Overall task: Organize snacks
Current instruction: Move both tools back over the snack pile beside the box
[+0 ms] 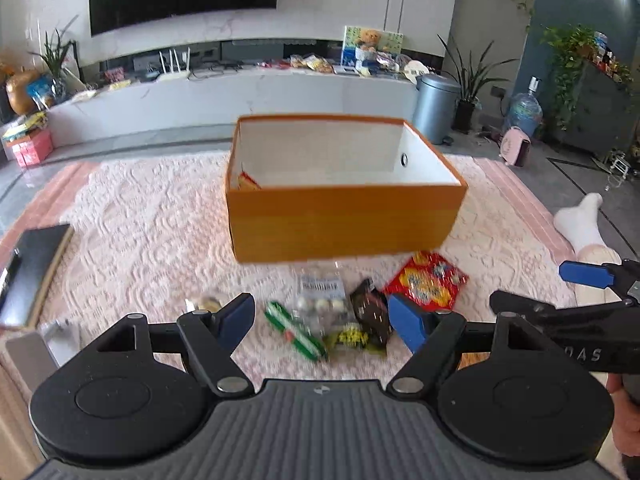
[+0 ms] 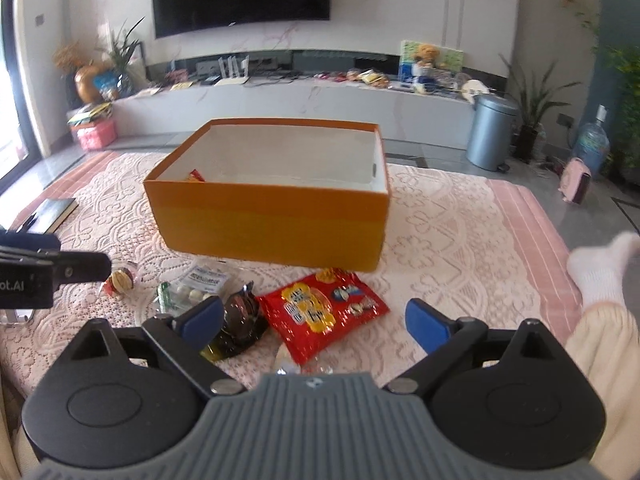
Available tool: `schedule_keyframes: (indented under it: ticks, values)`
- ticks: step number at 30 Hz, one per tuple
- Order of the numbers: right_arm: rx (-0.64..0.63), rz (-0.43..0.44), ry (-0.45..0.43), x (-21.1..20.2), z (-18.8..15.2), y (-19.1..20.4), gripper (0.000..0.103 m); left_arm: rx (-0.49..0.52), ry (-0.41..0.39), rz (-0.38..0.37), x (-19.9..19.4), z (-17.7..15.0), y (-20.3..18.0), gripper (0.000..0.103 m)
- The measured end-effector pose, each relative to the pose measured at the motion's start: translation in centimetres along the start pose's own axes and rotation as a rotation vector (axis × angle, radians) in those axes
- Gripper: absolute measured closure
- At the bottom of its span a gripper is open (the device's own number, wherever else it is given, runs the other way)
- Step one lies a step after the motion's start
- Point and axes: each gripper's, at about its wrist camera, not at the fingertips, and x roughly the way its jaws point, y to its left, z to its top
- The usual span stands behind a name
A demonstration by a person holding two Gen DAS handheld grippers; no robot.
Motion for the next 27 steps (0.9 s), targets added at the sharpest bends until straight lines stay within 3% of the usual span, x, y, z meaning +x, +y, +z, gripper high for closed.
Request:
schedule_keyframes:
  ticks: [6,16,27]
  values:
    - [0.038,-0.082,-0.002,0.5,-3.1,-0.5,0.008,-0.041,0.066,-0.051,1.2,-2.4,1.1,0.014]
    - [0.076,-0.059,0.049,3.6,-6.1,-0.6,0.008,-0.095,0.099,-0.052,3.2,-3.8,3.4,0.014]
    - [-0.035,-0.032,0.036,5.7,-7.9,1.5,0.008,-0.144,0.103,-0.022,6.1,-5.2,5.1,0.014]
